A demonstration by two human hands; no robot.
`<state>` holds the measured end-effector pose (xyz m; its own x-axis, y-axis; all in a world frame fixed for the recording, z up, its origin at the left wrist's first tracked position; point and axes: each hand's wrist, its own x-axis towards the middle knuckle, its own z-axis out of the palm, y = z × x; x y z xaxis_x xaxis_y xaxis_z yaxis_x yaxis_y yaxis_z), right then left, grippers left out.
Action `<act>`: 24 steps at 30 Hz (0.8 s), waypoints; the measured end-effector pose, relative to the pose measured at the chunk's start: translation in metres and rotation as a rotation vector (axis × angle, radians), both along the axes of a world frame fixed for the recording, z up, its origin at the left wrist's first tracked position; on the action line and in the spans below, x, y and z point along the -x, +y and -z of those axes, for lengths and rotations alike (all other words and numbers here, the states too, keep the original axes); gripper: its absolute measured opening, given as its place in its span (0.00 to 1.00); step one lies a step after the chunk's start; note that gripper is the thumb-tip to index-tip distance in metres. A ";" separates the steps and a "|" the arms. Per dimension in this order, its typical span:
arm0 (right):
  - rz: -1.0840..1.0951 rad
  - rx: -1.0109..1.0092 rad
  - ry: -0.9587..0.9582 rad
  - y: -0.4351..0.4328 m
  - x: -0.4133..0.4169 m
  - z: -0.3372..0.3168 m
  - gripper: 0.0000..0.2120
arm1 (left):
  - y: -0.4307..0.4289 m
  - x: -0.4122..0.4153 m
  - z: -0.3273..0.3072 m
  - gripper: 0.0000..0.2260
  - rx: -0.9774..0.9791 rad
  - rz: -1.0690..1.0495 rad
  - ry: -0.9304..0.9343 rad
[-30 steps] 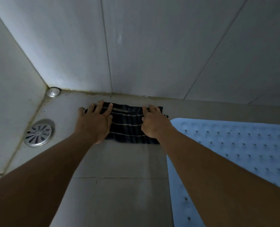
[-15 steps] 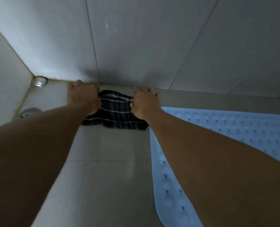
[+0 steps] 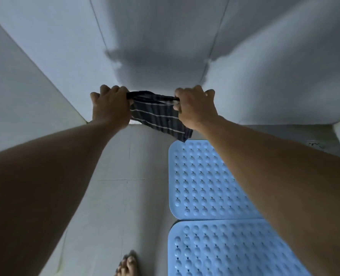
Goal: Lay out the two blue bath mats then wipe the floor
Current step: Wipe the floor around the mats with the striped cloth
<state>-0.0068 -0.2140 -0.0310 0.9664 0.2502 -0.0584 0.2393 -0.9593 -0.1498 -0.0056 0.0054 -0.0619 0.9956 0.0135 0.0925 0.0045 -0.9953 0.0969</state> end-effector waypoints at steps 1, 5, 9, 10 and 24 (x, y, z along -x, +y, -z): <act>-0.004 -0.011 0.025 -0.010 0.003 -0.034 0.03 | -0.008 0.002 -0.032 0.07 0.021 0.016 -0.002; 0.008 -0.024 0.103 -0.049 0.016 -0.166 0.04 | -0.046 0.012 -0.156 0.05 0.081 0.071 -0.015; 0.086 -0.074 0.179 -0.091 0.020 -0.286 0.07 | -0.083 0.006 -0.275 0.03 0.126 0.122 0.015; 0.106 -0.096 0.189 -0.101 0.021 -0.314 0.08 | -0.092 0.005 -0.304 0.03 0.139 0.135 0.018; 0.424 -0.251 0.193 -0.186 0.107 -0.625 0.04 | -0.182 0.031 -0.594 0.06 0.392 0.437 0.148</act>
<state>-0.1140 -0.4003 0.5941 0.9634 -0.1316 -0.2338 -0.2170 -0.8947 -0.3905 -0.0365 -0.1767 0.5320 0.9187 -0.3942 0.0232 -0.3549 -0.7985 0.4864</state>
